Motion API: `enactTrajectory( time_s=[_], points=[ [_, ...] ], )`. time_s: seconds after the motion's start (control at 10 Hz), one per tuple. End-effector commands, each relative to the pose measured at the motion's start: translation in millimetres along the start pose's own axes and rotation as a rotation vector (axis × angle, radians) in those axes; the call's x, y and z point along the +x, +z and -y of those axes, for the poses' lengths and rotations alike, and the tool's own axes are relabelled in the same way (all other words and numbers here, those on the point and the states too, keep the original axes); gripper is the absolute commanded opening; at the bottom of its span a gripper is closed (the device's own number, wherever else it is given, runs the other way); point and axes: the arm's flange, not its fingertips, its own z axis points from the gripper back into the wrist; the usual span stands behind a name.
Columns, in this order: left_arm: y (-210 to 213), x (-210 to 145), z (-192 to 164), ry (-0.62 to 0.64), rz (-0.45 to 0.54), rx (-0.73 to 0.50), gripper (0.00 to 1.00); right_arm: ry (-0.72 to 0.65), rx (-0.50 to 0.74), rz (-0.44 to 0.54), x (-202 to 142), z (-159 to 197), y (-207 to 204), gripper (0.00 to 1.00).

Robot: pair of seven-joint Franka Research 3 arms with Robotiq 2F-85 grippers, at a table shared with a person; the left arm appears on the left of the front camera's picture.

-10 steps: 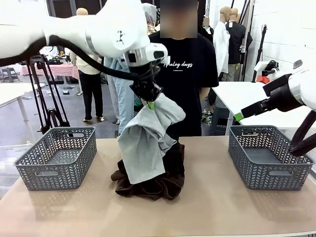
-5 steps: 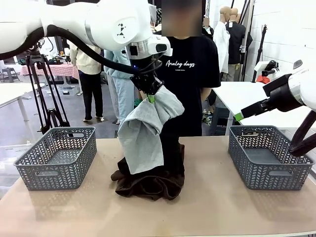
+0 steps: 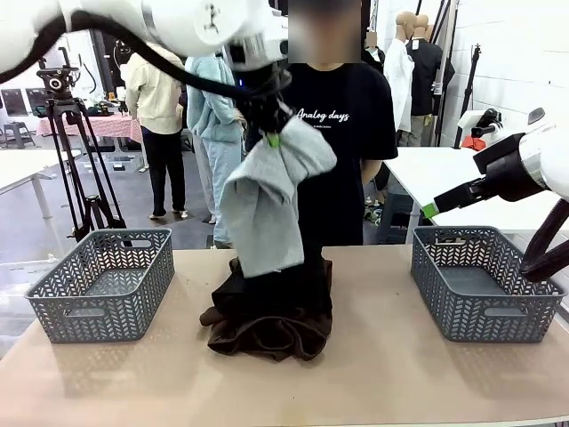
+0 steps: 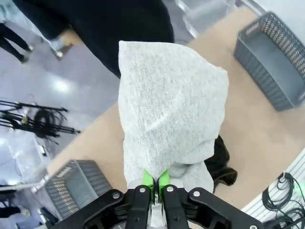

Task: Sort the tops and bottoms.
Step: Lift clothes from the center of the table with your left hand.

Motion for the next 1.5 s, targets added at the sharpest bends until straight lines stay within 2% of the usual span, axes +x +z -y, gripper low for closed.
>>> enactTrajectory(
  time_s=[0.0, 0.2, 0.3, 1.4],
  points=[
    [18.4, 22.2, 5.8, -0.043, 0.075, 0.092, 0.0, -0.013, 0.012, 0.007, -0.1, 0.2, -1.8, 1.0],
    [18.8, 23.6, 7.1, -0.067, 0.042, 0.095, 0.0, -0.013, 0.012, 0.007, -0.1, 0.2, -1.8, 1.0],
    [30.1, 14.2, -0.1, -0.042, 0.073, 0.08, 0.0, -0.013, 0.012, 0.007, -0.1, 0.2, -1.8, 1.0],
    [30.1, 14.2, -0.1, -0.042, 0.073, 0.08, 0.0, -0.013, 0.012, 0.007, -0.1, 0.2, -1.8, 1.0]
  ],
)
